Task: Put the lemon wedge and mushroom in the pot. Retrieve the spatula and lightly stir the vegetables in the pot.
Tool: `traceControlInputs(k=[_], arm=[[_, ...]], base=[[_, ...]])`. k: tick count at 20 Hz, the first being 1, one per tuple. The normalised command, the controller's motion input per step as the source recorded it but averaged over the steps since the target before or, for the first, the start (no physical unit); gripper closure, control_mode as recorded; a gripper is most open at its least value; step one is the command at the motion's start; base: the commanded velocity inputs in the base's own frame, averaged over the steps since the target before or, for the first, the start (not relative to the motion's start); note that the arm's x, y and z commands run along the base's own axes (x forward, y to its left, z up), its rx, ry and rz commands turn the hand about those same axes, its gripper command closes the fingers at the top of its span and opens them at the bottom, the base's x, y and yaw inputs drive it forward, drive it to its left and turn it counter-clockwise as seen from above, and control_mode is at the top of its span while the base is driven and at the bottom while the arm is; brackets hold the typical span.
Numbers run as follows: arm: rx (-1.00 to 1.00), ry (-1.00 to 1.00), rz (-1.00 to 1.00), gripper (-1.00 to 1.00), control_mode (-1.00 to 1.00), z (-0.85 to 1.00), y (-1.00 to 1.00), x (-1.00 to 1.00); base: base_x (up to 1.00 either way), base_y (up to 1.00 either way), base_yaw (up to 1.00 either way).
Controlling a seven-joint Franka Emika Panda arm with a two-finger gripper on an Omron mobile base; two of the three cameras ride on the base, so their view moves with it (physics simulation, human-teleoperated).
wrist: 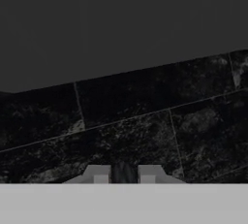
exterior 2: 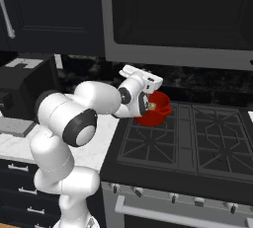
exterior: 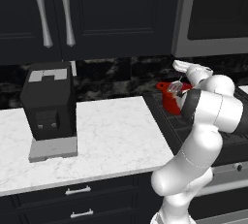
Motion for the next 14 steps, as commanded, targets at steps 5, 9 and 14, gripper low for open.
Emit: traceControlInputs(k=[5,9,14], arm=[[-0.01,-0.2,0.12,1.0,-1.0,-0.89,-0.06,0.36],[-0.04,-0.15,0.05,1.0,-1.0,-0.91,-0.27,0.32],[-0.04,-0.14,0.04,1.0,-1.0,-0.89,-0.37,0.14]], base=[[0.0,0.0,0.0],[0.0,0.0,0.0],[0.0,0.0,0.0]])
